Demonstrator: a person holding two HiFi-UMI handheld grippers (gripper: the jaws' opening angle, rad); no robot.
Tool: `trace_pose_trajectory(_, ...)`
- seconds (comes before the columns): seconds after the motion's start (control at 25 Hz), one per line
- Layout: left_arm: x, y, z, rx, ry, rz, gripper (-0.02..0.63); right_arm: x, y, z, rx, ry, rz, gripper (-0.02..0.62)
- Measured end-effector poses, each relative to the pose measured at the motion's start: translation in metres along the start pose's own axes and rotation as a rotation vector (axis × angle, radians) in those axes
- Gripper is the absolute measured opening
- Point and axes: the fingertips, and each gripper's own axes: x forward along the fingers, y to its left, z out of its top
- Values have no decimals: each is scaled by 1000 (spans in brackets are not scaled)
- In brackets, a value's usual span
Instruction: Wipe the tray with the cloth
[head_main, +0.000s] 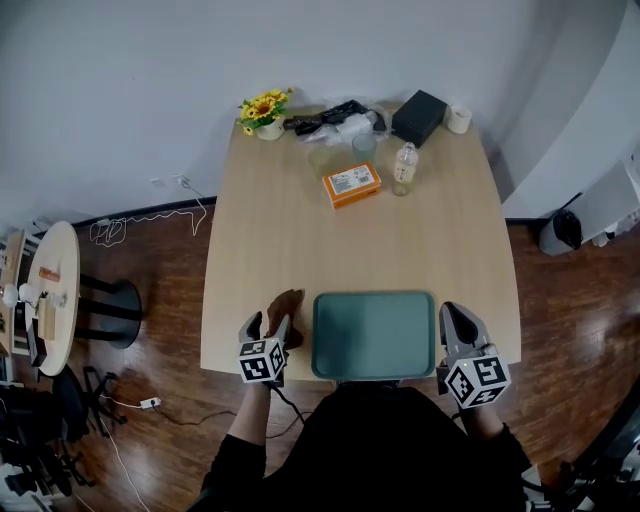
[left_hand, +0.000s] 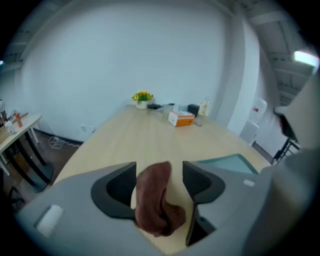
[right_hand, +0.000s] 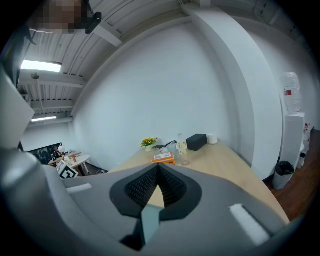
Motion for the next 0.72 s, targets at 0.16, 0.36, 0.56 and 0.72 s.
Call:
trace_pose_trajectory(0.16, -52, -77, 83, 55, -190, -220, 214, 3, 3, 2, 8, -1, 8, 2)
trace_pose_trajectory(0.36, -99, -163, 134, 134, -327, -387, 196, 6, 19, 9, -11, -17, 63, 2)
trace_pose_trajectory(0.56, -114, -214, 125, 234, -322, -491, 196, 0, 36, 18, -51, -51, 121, 0)
trace_pose_trajectory(0.72, -109, -223, 110, 274, -285, -503, 196, -3, 37, 19, -56, -62, 126, 0)
